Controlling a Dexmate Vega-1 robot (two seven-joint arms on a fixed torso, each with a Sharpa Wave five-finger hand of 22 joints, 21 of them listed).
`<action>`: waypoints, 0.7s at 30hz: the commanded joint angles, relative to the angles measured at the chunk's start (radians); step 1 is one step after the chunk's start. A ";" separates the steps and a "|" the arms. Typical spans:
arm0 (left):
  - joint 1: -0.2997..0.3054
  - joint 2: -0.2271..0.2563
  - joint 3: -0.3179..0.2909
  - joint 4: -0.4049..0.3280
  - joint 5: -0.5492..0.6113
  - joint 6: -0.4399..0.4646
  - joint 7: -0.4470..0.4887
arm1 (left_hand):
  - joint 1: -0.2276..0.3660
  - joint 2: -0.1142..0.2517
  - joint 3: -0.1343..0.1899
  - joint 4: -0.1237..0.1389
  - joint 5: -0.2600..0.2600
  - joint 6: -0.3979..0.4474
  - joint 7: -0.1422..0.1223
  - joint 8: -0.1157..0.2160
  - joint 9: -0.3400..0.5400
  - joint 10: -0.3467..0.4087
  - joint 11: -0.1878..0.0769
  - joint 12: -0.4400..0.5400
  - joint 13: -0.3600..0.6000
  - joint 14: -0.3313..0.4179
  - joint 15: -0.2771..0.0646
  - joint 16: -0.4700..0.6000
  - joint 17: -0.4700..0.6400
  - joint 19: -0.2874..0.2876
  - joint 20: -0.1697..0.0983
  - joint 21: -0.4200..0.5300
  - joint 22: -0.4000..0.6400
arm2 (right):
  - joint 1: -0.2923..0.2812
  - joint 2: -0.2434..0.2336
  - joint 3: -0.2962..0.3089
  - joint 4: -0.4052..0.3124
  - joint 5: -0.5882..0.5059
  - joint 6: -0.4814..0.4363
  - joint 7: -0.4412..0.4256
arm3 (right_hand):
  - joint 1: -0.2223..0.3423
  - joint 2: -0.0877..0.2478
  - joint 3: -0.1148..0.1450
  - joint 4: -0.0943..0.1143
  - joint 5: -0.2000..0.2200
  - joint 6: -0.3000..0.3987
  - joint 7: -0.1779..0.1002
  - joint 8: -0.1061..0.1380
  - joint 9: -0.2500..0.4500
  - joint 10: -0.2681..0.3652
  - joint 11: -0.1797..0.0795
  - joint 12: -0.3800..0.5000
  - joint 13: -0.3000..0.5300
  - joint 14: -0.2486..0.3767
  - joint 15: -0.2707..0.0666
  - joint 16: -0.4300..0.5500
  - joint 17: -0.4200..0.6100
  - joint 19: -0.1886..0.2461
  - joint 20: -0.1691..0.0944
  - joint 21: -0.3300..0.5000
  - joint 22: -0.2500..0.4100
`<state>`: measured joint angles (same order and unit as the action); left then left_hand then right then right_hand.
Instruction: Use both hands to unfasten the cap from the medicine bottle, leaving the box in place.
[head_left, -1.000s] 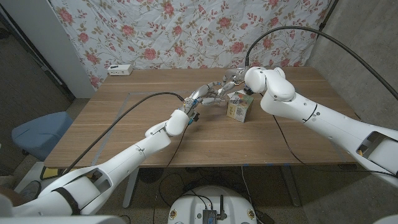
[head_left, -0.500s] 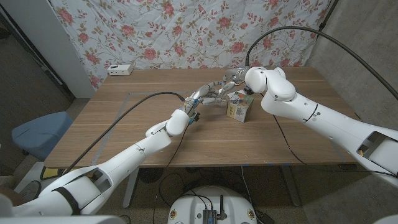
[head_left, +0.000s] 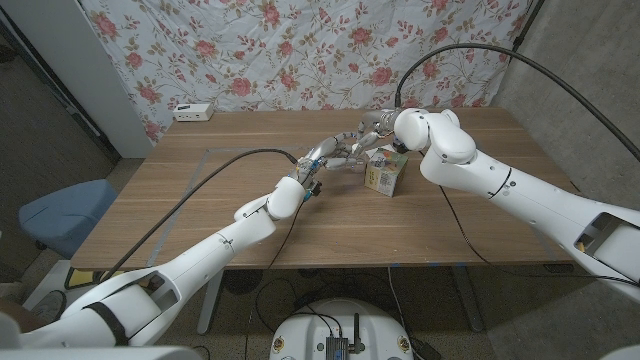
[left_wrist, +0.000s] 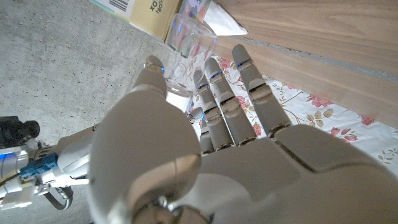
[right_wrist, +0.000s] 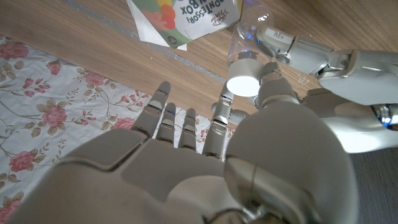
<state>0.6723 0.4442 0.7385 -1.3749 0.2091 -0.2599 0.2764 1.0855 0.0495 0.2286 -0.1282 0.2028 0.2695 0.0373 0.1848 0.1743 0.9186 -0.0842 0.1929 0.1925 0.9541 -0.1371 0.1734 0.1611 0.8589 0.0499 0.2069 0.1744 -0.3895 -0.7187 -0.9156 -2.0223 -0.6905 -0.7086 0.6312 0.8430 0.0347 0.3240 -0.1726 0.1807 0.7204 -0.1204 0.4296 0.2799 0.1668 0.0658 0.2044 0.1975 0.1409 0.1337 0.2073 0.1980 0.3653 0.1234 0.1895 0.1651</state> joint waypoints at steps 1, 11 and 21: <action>0.002 0.001 -0.003 0.005 -0.001 -0.005 0.007 | 0.000 0.011 0.005 0.000 0.006 0.004 -0.009 0.004 0.004 0.043 -0.032 0.003 0.003 0.014 -0.034 0.004 0.004 -0.001 -0.007 -0.001 0.003 | -0.003 0.001 0.010 0.000 0.015 0.000 -0.005 | 0.029 0.011 0.017 -0.003 0.008 0.008 -0.020 0.005 0.000 0.009 -0.003 0.002 0.004 0.004 -0.006 0.006 0.003 0.009 0.002 0.005 0.003; -0.004 -0.006 -0.001 0.022 -0.002 -0.015 0.011 | -0.003 0.011 0.006 0.001 0.006 0.005 -0.011 0.004 0.004 0.043 -0.030 0.003 0.003 0.016 -0.033 0.005 0.004 -0.002 -0.008 -0.002 0.003 | -0.003 -0.002 0.016 0.001 0.040 0.003 -0.014 | 0.061 0.010 0.033 -0.010 0.007 0.003 -0.038 0.002 -0.005 0.006 -0.007 -0.001 0.004 0.003 -0.010 0.003 0.001 0.011 0.004 0.004 0.003; -0.009 -0.013 0.002 0.033 0.001 -0.020 0.019 | -0.005 0.011 0.007 0.001 0.006 0.006 -0.016 0.004 0.004 0.047 -0.036 0.004 0.003 0.015 -0.036 0.004 0.004 -0.003 -0.011 -0.003 0.003 | -0.020 -0.009 0.034 -0.001 0.077 0.011 -0.052 | 0.118 -0.002 0.056 -0.018 0.008 0.018 -0.063 0.005 -0.014 0.012 -0.021 -0.002 0.004 0.009 -0.020 0.002 -0.002 0.018 0.003 0.004 0.003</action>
<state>0.6689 0.4378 0.7374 -1.3539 0.2076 -0.2728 0.2869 1.0805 0.0544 0.2283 -0.1283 0.2037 0.2748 0.0321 0.1848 0.1743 0.9185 -0.0843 0.1891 0.1934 0.9615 -0.1409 0.1734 0.1609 0.8515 0.0426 0.2069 0.1744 -0.3945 -0.7202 -0.8984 -2.0220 -0.6463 -0.7056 0.6108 0.9442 0.0360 0.3673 -0.1893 0.1819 0.7200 -0.1598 0.4228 0.2649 0.1727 0.0544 0.2044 0.1975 0.1430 0.1206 0.2073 0.1951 0.3724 0.1305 0.1895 0.1651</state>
